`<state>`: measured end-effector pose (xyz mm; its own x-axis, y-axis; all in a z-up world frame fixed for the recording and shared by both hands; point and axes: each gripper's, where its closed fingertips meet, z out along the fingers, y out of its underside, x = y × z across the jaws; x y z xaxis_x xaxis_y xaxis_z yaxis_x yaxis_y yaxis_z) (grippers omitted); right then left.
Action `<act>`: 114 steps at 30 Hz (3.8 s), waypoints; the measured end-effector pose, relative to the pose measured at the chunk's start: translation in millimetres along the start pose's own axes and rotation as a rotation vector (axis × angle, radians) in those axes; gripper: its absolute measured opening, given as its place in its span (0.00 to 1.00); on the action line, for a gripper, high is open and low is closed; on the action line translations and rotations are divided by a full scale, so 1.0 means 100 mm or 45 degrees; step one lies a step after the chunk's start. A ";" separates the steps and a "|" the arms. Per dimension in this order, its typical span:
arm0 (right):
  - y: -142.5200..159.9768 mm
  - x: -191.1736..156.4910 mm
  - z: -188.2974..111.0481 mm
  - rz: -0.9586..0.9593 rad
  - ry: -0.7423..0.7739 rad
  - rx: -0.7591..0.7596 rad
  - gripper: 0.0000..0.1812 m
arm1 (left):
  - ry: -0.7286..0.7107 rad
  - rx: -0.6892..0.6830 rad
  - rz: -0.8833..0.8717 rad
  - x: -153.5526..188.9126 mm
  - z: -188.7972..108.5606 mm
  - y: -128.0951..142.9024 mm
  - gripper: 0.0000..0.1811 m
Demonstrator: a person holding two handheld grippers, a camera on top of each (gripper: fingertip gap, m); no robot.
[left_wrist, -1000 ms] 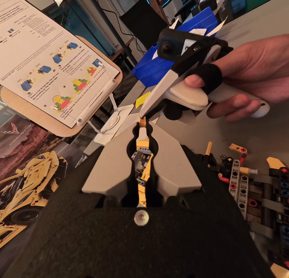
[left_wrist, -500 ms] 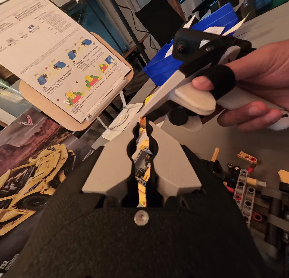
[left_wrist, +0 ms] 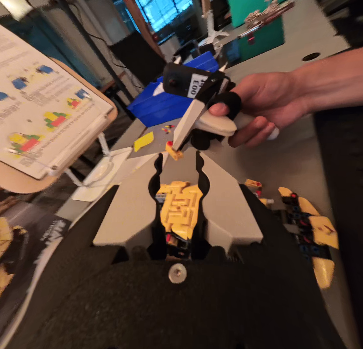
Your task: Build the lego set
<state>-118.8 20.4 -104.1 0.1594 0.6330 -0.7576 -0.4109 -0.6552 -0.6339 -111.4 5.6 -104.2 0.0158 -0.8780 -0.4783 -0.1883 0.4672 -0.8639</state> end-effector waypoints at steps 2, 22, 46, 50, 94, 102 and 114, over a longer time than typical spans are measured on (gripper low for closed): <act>0.19 -0.08 0.04 0.040 -0.079 -0.163 0.04 | 0.199 0.002 -0.094 0.11 -0.07 0.04 0.19; 0.73 -0.22 -0.01 0.158 -0.203 -0.578 0.04 | 0.451 -0.002 0.129 0.58 -0.24 0.03 0.20; 0.10 -0.07 0.02 0.309 -0.123 0.281 0.07 | -0.169 -0.041 0.002 -0.08 -0.01 0.04 0.13; 0.12 -0.07 0.07 0.336 -0.146 0.307 0.08 | -0.179 -0.055 0.015 -0.07 0.01 0.06 0.13; 0.28 0.13 -0.49 -0.210 0.473 0.155 0.06 | 0.143 -0.546 -0.565 0.29 -0.80 0.84 0.18; 0.52 0.28 -0.32 -0.461 0.679 -0.111 0.18 | 0.327 -0.531 -0.780 0.42 -0.68 1.06 0.18; 0.82 0.46 -0.31 -0.570 0.766 -0.419 0.21 | 0.673 -0.346 -0.657 0.47 -0.46 0.93 0.12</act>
<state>-117.4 -16.9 -196.2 0.7389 0.5947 -0.3167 0.0752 -0.5398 -0.8384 -173.0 2.8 -200.0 -0.2900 -0.9418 0.1698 -0.5186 0.0055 -0.8550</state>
